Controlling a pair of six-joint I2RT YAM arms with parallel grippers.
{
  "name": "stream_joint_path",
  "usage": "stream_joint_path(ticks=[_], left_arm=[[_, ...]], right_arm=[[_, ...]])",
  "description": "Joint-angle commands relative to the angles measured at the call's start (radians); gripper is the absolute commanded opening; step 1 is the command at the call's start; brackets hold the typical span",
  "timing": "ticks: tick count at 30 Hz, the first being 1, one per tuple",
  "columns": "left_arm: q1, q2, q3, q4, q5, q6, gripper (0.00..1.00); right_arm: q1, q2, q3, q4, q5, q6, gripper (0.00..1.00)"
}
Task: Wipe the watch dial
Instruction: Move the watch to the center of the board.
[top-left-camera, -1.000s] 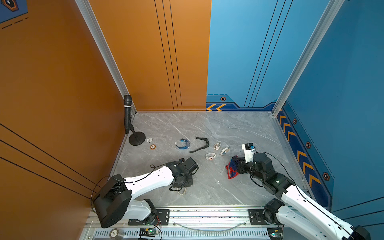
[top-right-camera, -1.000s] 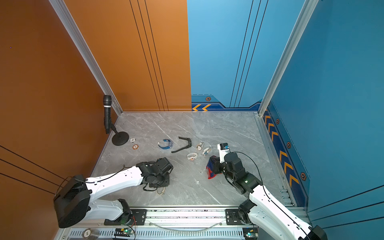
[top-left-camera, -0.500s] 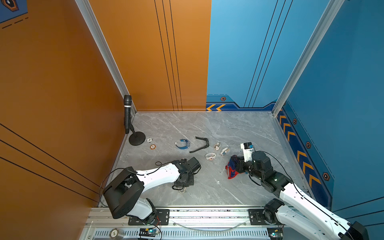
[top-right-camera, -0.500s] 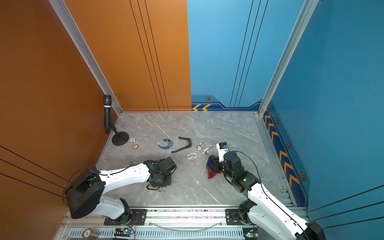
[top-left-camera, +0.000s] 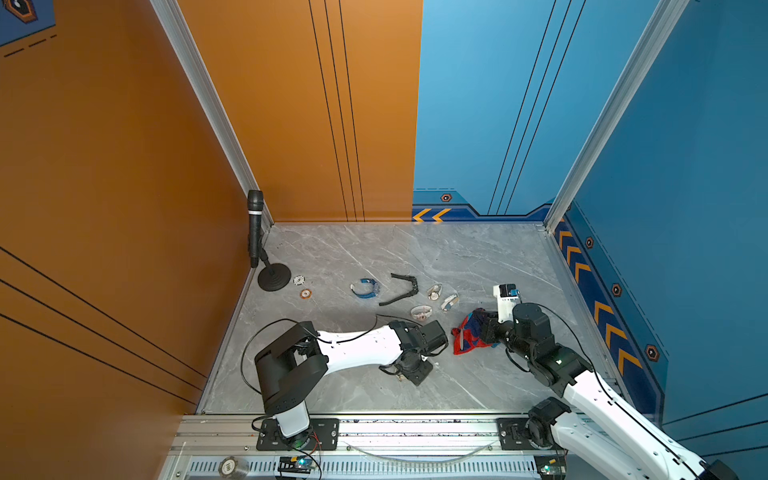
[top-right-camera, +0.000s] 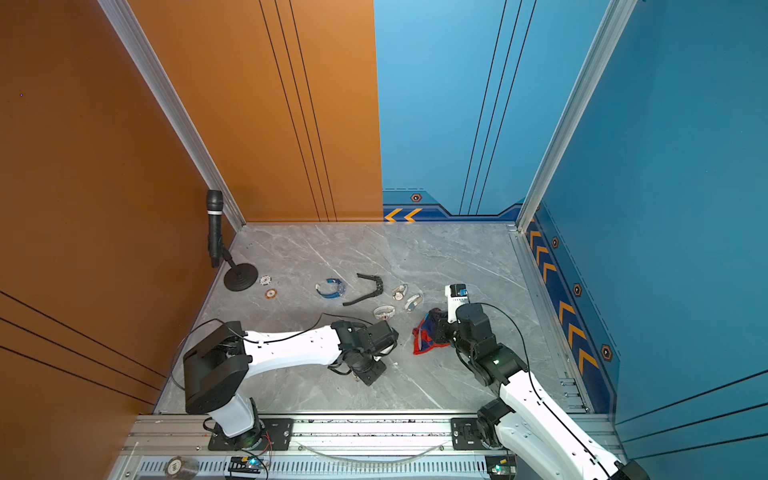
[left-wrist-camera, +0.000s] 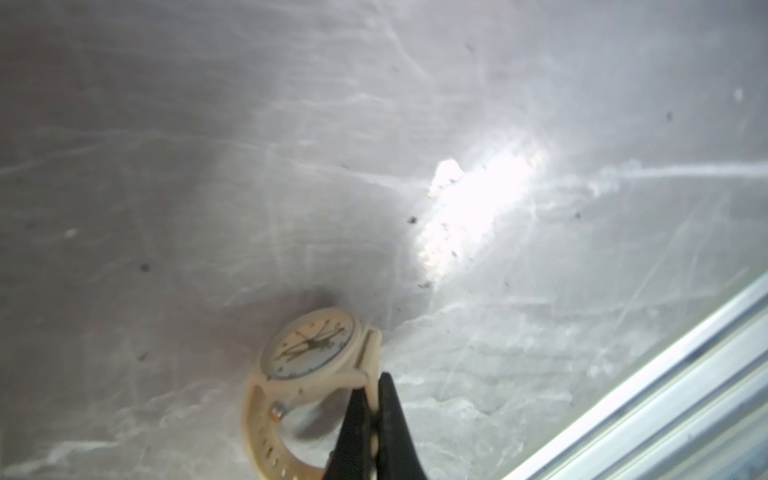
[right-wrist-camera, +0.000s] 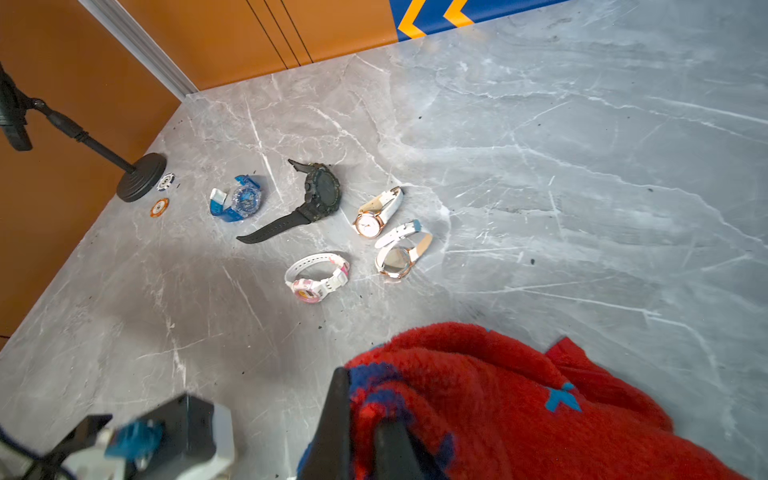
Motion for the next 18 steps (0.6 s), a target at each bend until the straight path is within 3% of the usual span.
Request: stream_joint_path(ticks=[1, 4, 7, 10, 17, 18], left_arm=[[-0.009, 0.010, -0.008, -0.036, 0.045, 0.231, 0.00], [-0.008, 0.006, -0.017, -0.031, 0.043, 0.290, 0.01], [0.000, 0.006, -0.016, -0.032, 0.025, 0.291, 0.19], [0.017, -0.003, -0.013, -0.030, 0.030, 0.236, 0.31], [0.013, -0.113, -0.034, -0.025, 0.020, 0.107, 0.41], [0.012, -0.134, -0.039, -0.026, 0.003, 0.074, 0.47]], right_arm=[[-0.004, -0.017, 0.035, -0.037, -0.015, -0.013, 0.00], [-0.006, -0.025, 0.031, -0.043, -0.014, -0.015, 0.00], [-0.007, -0.028, 0.030, -0.043, -0.013, -0.016, 0.00], [-0.009, -0.026, 0.027, -0.041, -0.018, -0.019, 0.00], [-0.013, -0.016, 0.013, -0.019, -0.028, -0.019, 0.00], [-0.013, -0.013, 0.012, -0.014, -0.033, -0.019, 0.00]])
